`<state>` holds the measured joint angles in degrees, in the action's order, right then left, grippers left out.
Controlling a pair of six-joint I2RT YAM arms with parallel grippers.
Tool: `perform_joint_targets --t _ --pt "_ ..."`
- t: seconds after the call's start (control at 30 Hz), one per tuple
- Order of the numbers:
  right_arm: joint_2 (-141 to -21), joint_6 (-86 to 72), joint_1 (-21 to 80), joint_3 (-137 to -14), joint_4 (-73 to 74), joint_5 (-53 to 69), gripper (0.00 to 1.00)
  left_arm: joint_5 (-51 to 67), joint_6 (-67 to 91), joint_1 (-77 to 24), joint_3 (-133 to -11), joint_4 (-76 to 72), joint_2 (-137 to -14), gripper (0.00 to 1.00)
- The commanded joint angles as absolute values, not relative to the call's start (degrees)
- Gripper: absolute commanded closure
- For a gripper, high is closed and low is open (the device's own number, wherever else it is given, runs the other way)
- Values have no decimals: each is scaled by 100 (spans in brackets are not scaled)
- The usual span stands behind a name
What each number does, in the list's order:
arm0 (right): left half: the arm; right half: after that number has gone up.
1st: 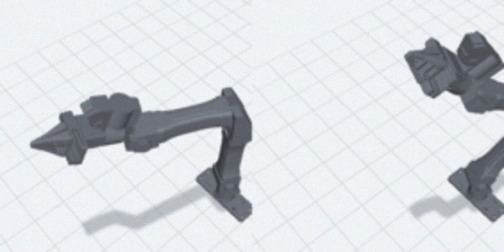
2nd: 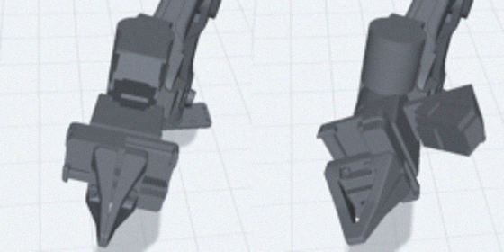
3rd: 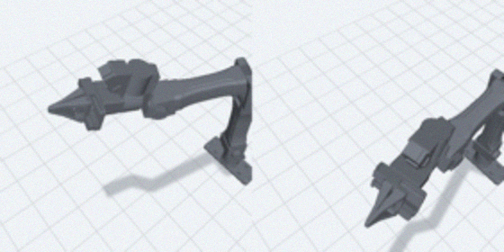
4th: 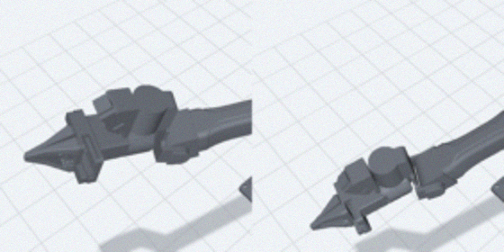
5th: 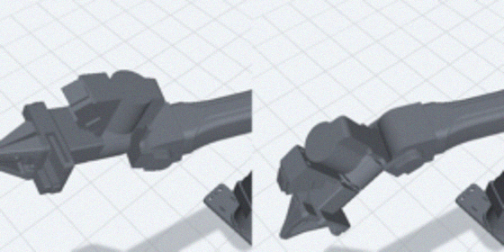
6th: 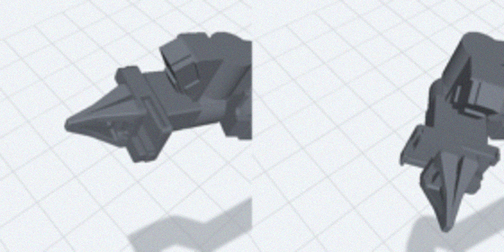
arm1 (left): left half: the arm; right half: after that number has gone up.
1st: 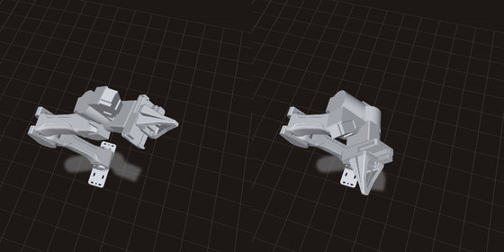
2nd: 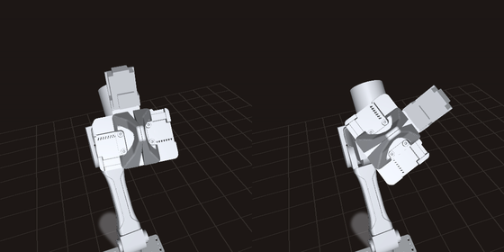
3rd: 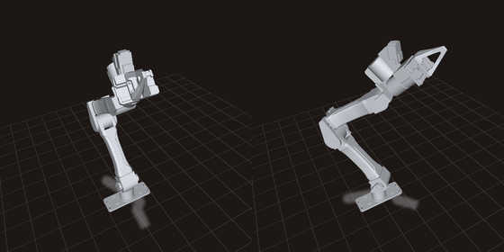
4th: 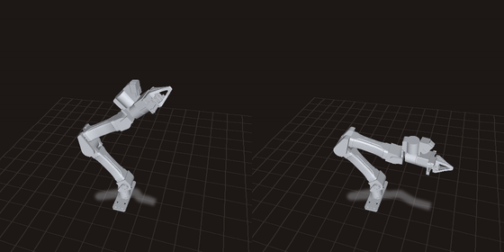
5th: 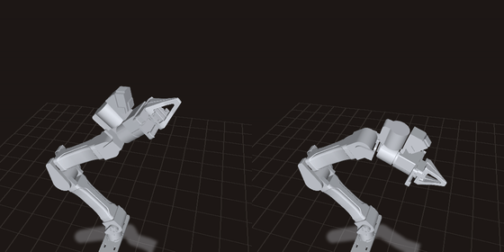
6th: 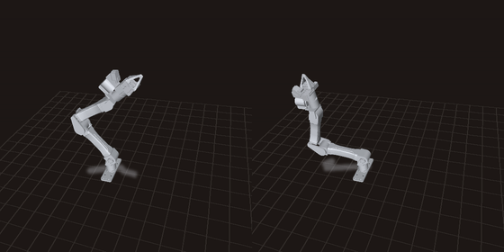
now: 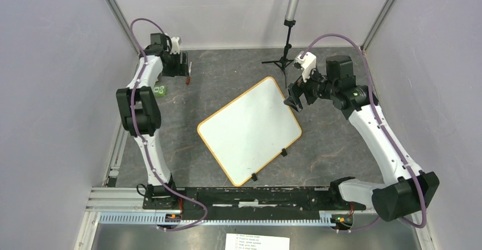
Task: Write a sentence on the whiteboard
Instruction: Pick up the whiteboard marker from the center of the board.
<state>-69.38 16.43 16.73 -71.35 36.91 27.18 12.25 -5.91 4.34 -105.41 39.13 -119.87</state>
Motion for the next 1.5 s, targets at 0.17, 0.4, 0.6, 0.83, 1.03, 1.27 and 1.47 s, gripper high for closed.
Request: perform_joint_targets --t 0.17,0.4,0.6,0.83,1.03,1.27,1.47 --pt "-7015 811 1625 -6776 2979 2741 2 699 -544 107 -11880 3526 -13183 36" --pt "-6833 997 1617 -6673 2909 2716 2 479 -499 -55 -12903 3725 -14129 46" --pt "-6676 1084 1629 -6586 2765 2888 2 283 -578 -154 -13315 3983 -14580 53" --pt "-6826 1085 1624 -6733 2914 3122 2 122 -541 -102 -13005 4354 -14602 60" --pt "-7116 1195 1626 -7122 3171 3257 2 272 -615 -88 -12339 4338 -14106 83" --pt "-7409 932 1623 -7642 3240 3521 2 395 -930 -13 -12460 4576 -13259 98" --pt "-7558 935 1626 -8313 3478 3711 2 1228 -1475 202 -12384 4940 -11750 98"
